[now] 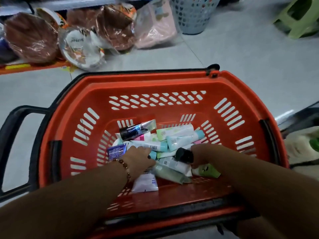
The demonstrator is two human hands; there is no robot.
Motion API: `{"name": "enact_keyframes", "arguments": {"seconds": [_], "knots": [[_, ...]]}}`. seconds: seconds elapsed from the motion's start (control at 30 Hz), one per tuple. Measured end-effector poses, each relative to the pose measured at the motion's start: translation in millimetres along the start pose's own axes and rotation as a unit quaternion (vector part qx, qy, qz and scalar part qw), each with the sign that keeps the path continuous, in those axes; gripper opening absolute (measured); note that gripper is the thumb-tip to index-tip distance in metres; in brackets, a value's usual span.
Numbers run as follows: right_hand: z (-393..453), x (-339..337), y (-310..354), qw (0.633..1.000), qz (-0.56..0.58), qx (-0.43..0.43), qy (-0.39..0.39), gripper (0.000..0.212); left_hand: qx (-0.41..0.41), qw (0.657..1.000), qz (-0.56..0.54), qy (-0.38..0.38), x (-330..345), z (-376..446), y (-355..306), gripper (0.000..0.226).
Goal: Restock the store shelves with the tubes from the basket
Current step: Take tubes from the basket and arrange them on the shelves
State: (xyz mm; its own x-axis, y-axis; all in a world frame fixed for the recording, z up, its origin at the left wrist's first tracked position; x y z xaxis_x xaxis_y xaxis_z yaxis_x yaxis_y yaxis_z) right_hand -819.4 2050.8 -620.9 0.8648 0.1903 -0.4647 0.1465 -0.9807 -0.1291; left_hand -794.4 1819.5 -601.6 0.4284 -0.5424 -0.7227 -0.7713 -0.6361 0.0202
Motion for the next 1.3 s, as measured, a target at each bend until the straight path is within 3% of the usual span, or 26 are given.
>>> {"name": "enact_keyframes", "arguments": {"seconds": [0.1,0.2,0.27,0.4,0.47,0.53,0.67,0.77,0.87,0.97,1.13,1.23,1.3], "knots": [[7,0,-1,0.998,-0.039,-0.026,-0.034,0.054,0.030,0.999,0.016,-0.006,0,4,6,0.063],[1,-7,-4,0.998,-0.002,-0.041,-0.041,0.042,0.024,0.999,-0.022,-0.012,-9,-2,6,0.057],[-10,-18,-10,0.990,0.116,-0.051,-0.056,0.036,-0.007,0.996,-0.087,0.005,-22,-13,8,0.048],[-66,-44,-28,0.919,0.374,-0.094,-0.086,0.032,-0.030,0.973,-0.227,-0.009,-51,-49,13,0.041],[-104,-49,-36,0.881,0.450,-0.116,-0.091,0.035,-0.031,0.917,-0.394,-0.041,-69,-70,14,0.032],[-148,-49,-45,0.826,0.543,-0.126,-0.082,0.035,-0.031,0.837,-0.538,-0.098,-94,-93,8,0.026],[-232,-36,-55,0.729,0.672,-0.129,-0.021,0.037,-0.018,0.669,-0.734,-0.118,-154,-131,-24,0.048],[-305,-12,-65,0.656,0.734,-0.174,0.015,0.044,0.056,0.557,-0.824,-0.089,-210,-162,-74,0.061],[-370,18,-80,0.614,0.764,-0.198,-0.003,0.039,0.116,0.462,-0.879,-0.019,-247,-184,-129,0.071],[-413,56,-102,0.553,0.807,-0.193,-0.074,0.035,0.138,0.446,-0.884,0.016,-266,-190,-182,0.073],[-428,117,-121,0.436,0.869,-0.147,-0.181,0.025,0.107,0.369,-0.919,0.091,-258,-165,-254,0.091],[-427,144,-138,0.414,0.882,-0.129,-0.186,0.037,0.077,0.368,-0.917,0.133,-267,-162,-280,0.081],[-431,154,-150,0.379,0.894,-0.150,-0.184,0.045,0.083,0.350,-0.921,0.149,-280,-162,-289,0.080]]}}
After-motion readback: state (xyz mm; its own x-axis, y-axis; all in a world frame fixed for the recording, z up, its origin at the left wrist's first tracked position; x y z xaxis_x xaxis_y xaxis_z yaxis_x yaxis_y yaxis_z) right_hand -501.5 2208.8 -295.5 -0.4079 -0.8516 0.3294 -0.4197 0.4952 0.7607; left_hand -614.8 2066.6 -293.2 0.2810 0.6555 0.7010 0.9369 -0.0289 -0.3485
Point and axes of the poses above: each hand's wrist, its own z-axis towards the middle knuckle, its own x-axis out of the palm, y = z × x, the point moved 1 cm from there along z, towards the middle knuckle, and after that the axes turned 1 degree about x, right-handed, at the moved point
